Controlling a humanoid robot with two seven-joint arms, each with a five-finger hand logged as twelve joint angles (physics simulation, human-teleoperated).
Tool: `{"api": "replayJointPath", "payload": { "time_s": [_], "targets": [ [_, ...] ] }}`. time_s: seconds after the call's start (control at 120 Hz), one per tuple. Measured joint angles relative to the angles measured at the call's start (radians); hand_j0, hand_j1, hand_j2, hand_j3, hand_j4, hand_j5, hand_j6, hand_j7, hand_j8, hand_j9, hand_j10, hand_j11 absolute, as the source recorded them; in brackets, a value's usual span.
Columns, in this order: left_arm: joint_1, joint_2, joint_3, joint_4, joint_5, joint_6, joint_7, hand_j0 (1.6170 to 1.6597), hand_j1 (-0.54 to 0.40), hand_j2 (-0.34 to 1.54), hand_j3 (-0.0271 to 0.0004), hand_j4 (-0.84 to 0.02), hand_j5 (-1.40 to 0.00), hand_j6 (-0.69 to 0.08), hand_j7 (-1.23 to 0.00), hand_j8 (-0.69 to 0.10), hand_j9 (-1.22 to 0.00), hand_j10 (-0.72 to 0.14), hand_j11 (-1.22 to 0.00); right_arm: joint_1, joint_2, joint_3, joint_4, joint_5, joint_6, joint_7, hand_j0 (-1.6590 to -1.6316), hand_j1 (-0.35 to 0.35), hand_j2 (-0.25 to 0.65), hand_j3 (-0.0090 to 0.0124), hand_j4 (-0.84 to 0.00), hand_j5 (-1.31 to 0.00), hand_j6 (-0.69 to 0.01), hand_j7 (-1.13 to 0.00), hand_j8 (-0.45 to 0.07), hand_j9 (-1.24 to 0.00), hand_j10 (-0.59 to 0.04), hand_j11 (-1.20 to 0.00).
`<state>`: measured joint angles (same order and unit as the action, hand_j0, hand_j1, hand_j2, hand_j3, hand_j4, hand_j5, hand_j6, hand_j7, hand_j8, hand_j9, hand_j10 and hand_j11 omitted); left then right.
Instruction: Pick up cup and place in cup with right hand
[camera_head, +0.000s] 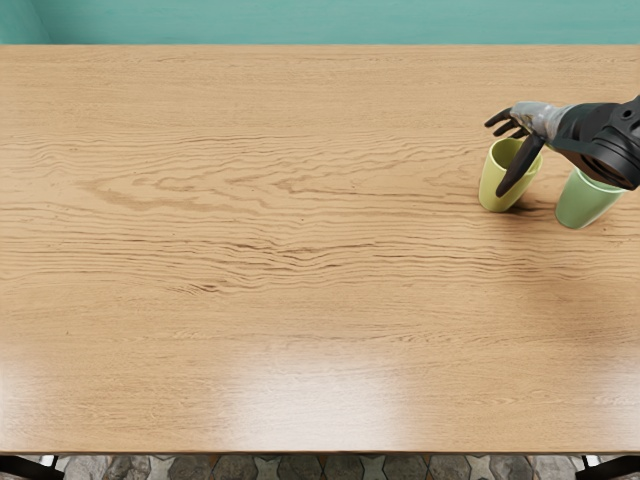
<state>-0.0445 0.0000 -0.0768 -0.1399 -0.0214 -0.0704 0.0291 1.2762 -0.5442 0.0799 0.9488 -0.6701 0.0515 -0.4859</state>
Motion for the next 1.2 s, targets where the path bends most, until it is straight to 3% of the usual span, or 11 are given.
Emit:
{"api": "replayJointPath", "payload": {
  "time_s": [0.117,0.292,0.533,0.575,0.6,0.75,0.783,0.917,0.95,1.2],
  "targets": [
    [0.0,0.0,0.0,0.0,0.0,0.0,0.0,1.6581,0.335,0.0,-0.0002,-0.012,-0.01,-0.012,-0.01,-0.012,-0.01,-0.012,-0.01,0.0,-0.008,0.001,0.009,-0.001,0.002,0.0,-1.658,-0.071,-0.045,0.0,-0.242,-0.3,-0.238,-0.3,-0.243,-0.3,-0.285,-0.3],
    [0.0,0.0,0.0,0.0,0.0,0.0,0.0,1.6581,0.335,0.0,-0.0002,-0.012,-0.02,-0.012,-0.02,-0.012,-0.02,-0.012,-0.02,-0.001,-0.029,-0.011,0.021,-0.001,0.002,0.0,-1.658,-0.021,-0.054,0.0,-0.281,-0.36,-0.278,-0.36,-0.298,-0.36,-0.31,-0.36],
    [0.0,0.0,0.0,0.0,0.0,0.0,0.0,1.6581,0.335,0.0,-0.0002,-0.012,-0.02,-0.012,-0.02,-0.012,-0.02,-0.012,-0.02,-0.001,-0.036,-0.016,0.032,-0.002,0.005,-0.005,-1.6579,0.091,-0.063,0.0001,-0.409,-0.46,-0.392,-0.49,-0.256,-0.48,-0.274,-0.49],
    [0.0,0.0,0.0,0.0,0.0,0.0,0.0,1.6581,0.335,0.0,-0.0002,-0.012,-0.02,-0.012,-0.02,-0.012,-0.02,-0.012,-0.02,-0.001,-0.036,-0.017,0.033,-0.003,0.006,-0.006,-1.6574,0.098,-0.046,-0.0008,-0.431,-0.48,-0.399,-0.51,-0.253,-0.49,-0.271,-0.51],
    [0.0,0.0,0.0,0.0,0.0,0.0,0.0,1.6581,0.335,0.0,-0.0002,-0.012,-0.02,-0.012,-0.02,-0.012,-0.02,-0.012,-0.02,-0.001,-0.036,-0.017,0.033,-0.002,0.007,-0.006,-1.6571,0.102,-0.041,-0.0001,-0.44,-0.49,-0.391,-0.52,-0.246,-0.51,-0.264,-0.52],
    [0.0,0.0,0.0,0.0,0.0,0.0,0.0,1.6581,0.335,0.0,-0.0002,-0.012,-0.02,-0.012,-0.02,-0.012,-0.02,-0.012,-0.02,0.0,-0.037,-0.017,0.034,-0.002,0.008,-0.011,-1.6546,0.103,-0.003,-0.0015,-0.495,-0.56,-0.388,-0.59,-0.224,-0.58,-0.246,-0.59],
    [0.0,0.0,0.0,0.0,0.0,0.0,0.0,1.6581,0.335,0.0,-0.0002,-0.012,-0.02,-0.012,-0.02,-0.012,-0.02,-0.012,-0.02,0.0,-0.037,-0.017,0.034,-0.002,0.009,-0.012,-1.6541,0.1,-0.003,-0.0005,-0.504,-0.57,-0.383,-0.6,-0.222,-0.59,-0.241,-0.61],
    [0.0,0.0,0.0,0.0,0.0,0.0,0.0,1.6581,0.335,0.0,-0.0002,-0.012,-0.02,-0.012,-0.01,-0.012,-0.01,-0.012,-0.01,0.002,-0.037,-0.017,0.034,-0.002,0.014,-0.02,-1.6526,0.082,0.002,-0.0008,-0.537,-0.6,-0.386,-0.64,-0.229,-0.63,-0.253,-0.65],
    [0.0,0.0,0.0,0.0,0.0,0.0,0.0,1.6581,0.335,0.0,-0.0002,-0.012,-0.01,-0.012,-0.01,-0.012,-0.01,-0.012,-0.01,0.005,-0.037,-0.017,0.034,0.002,0.017,-0.023,-1.6524,0.077,-0.002,0.0001,-0.534,-0.62,-0.391,-0.65,-0.231,-0.64,-0.25,-0.66],
    [0.0,0.0,0.0,0.0,0.0,0.0,0.0,1.6581,0.336,0.0,0.0,-0.012,-0.01,-0.012,-0.01,-0.012,-0.01,-0.012,-0.01,0.022,-0.058,-0.006,0.034,0.015,0.056,-0.045,-1.6508,0.042,-0.054,0.0001,-0.501,-0.71,-0.396,-0.68,-0.221,-0.71,-0.256,-0.7]
  ]
}}
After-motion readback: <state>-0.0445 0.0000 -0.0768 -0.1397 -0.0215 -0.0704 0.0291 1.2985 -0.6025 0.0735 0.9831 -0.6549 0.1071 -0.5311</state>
